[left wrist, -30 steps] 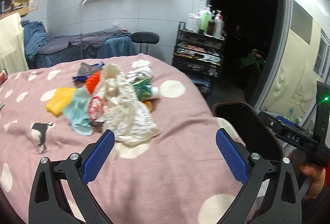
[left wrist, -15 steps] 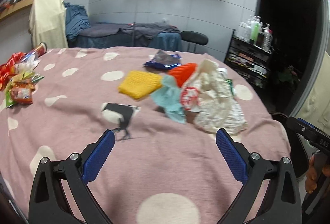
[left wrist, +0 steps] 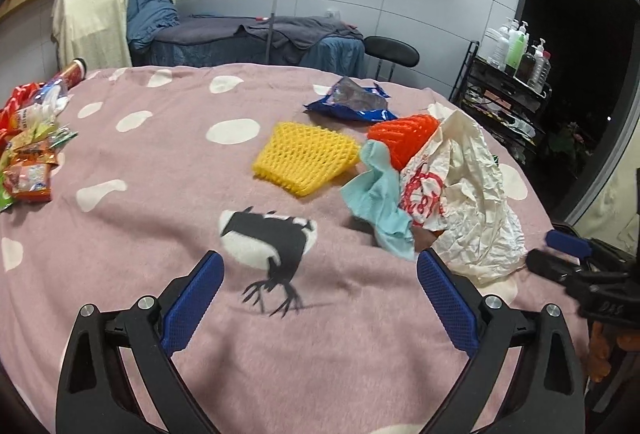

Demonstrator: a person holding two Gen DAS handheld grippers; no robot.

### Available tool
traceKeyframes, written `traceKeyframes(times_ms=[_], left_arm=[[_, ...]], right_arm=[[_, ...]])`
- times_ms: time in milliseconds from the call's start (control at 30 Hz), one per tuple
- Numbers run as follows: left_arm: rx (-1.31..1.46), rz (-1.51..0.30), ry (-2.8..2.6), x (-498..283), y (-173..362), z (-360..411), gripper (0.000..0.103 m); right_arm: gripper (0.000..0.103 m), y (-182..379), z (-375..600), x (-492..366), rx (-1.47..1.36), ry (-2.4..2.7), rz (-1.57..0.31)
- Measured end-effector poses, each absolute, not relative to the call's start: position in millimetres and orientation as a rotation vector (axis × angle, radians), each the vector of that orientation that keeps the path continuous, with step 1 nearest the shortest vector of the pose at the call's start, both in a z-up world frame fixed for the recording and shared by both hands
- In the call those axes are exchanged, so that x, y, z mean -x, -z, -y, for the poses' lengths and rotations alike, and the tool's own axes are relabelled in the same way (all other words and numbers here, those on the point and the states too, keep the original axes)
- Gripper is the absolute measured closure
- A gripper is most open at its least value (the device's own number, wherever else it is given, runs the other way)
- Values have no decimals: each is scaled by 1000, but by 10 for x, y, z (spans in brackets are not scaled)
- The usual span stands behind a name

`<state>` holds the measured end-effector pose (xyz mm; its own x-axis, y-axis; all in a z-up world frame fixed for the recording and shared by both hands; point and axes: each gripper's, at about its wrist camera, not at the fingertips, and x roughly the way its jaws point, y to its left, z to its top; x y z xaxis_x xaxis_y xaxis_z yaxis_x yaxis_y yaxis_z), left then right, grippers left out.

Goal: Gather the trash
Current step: 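Grasp the teal cloth with the left tool while the right tool grasps the crumpled white bag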

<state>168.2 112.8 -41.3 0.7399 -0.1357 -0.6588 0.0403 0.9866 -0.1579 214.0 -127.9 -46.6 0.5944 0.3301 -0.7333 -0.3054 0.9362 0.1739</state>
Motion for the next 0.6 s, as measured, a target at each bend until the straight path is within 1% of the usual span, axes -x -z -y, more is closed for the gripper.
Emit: traceKeyframes(times_ms=[133, 300, 367, 400, 467, 500, 533, 567, 600], left_arm=[[110, -769, 152, -1881, 442, -991, 13], [64, -828, 186, -2214, 523, -838, 15], [39, -846, 184, -2331, 559, -789, 18], [29, -859, 188, -2380, 581, -763, 21], [6, -891, 203, -2472, 622, -703, 31], [-2, -910, 211, -2505, 652, -677, 43], [-5, -923, 218, -2521, 670, -661, 53], [-13, -926, 225, -2510, 683, -640, 58], [-23, -920, 227, -2485, 680, -632, 67]], right_arm=[[41, 550, 1127, -2324, 21, -378, -893], [50, 602, 1066, -2562, 14, -401, -934], [60, 631, 1049, -2638, 10, -409, -953], [63, 646, 1045, -2657, 8, -416, -960], [77, 675, 1022, -2689, 0, -438, -976], [80, 683, 1020, -2686, -3, -449, -978], [86, 682, 1018, -2680, -6, -459, -977], [89, 674, 1021, -2672, -10, -468, -974], [90, 652, 1026, -2651, -16, -479, -961]])
